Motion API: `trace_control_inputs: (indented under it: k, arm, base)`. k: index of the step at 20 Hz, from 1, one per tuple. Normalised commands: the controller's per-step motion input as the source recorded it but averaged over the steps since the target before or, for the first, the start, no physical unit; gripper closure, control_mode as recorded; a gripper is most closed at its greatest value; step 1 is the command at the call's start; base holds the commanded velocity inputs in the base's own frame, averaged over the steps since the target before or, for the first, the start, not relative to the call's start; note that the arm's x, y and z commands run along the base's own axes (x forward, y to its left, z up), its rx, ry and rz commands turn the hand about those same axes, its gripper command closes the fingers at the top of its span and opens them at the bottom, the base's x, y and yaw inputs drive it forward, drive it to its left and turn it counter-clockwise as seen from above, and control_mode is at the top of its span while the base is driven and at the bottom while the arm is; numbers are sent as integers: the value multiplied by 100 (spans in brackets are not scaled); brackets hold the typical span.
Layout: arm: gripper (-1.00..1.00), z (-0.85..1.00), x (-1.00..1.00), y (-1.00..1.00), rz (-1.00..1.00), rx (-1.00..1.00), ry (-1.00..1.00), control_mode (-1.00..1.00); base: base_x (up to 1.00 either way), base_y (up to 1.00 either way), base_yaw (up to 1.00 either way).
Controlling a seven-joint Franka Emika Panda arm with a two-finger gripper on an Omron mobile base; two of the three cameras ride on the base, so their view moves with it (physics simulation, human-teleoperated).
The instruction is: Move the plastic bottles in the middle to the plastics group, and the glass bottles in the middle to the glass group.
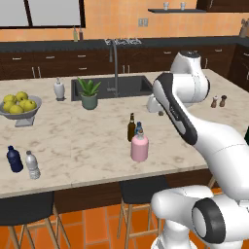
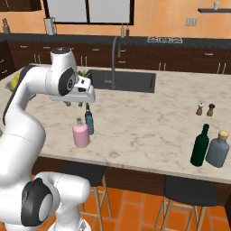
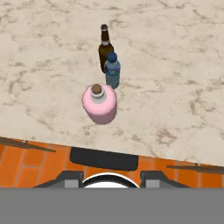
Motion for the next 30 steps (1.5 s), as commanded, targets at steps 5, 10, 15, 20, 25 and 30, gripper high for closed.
trace_control_inputs:
  k: [5, 10, 15, 20, 25, 30]
  arm:
    - [-100, -36, 8, 16, 0, 0, 0, -100]
    - [-100, -53, 28, 17, 0, 0, -3, -100]
    - [-100, -47, 33, 23, 0, 0, 0, -100]
    - [-100, -39, 37, 8, 0, 0, 0, -100]
    - [-100, -26, 27, 8, 0, -5, 0, -100]
    - [-100, -32, 28, 15, 0, -3, 0, -100]
  base:
    - [0, 0, 0]
    - [0, 0, 0]
    - [0, 0, 0]
    - [0, 0, 0]
    - [0, 0, 0]
    - [0, 0, 0]
